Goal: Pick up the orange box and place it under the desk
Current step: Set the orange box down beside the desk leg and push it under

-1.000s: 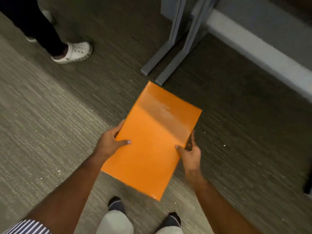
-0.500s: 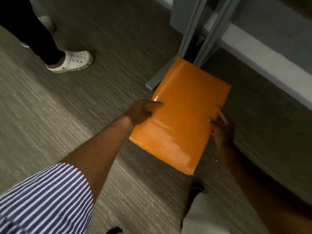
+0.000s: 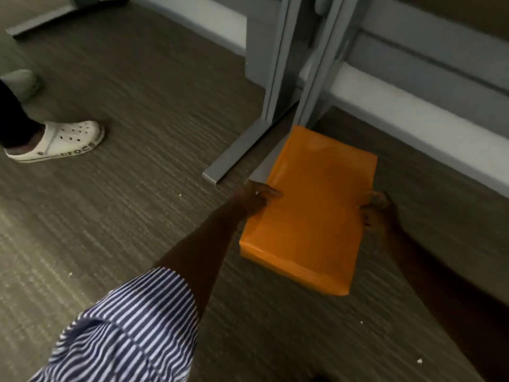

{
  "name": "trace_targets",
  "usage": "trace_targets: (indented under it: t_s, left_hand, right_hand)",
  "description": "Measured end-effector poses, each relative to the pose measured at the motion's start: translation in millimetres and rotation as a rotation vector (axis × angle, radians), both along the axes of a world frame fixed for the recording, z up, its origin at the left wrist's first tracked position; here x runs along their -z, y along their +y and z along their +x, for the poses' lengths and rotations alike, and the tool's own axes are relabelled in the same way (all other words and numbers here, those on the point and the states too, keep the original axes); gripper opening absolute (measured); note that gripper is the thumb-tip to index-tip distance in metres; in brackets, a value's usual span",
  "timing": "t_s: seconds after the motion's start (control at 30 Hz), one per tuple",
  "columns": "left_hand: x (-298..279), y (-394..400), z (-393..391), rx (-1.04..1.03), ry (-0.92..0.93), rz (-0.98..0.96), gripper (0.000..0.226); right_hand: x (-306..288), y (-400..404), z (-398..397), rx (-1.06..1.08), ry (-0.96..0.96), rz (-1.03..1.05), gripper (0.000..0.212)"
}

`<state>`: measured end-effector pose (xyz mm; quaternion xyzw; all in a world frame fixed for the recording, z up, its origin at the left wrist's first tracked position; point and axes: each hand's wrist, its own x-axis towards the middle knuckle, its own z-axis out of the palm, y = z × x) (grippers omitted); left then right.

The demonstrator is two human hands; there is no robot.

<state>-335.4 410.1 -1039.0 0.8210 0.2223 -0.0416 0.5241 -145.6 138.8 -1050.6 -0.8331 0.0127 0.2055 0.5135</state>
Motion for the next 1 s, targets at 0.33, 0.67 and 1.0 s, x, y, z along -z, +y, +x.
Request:
trace_targets:
  t_s: [0.33, 0.67, 1.0]
  left_hand:
    - [32, -32, 18, 0.291, 0.103, 0.392, 0.061]
    - [50, -46, -22, 0.534, 0.047, 0.951, 0.069]
    - [49, -41, -39, 0.638, -0.057, 1.08, 0.077]
  right_hand:
    - [-1, -27, -25, -0.11, -0.042, -0.049, 0.061]
    - [14, 4, -85, -0.937, -0.555, -0.712, 0.073]
    - [29, 8, -97, -1.315, -0.74, -0.952, 0.102]
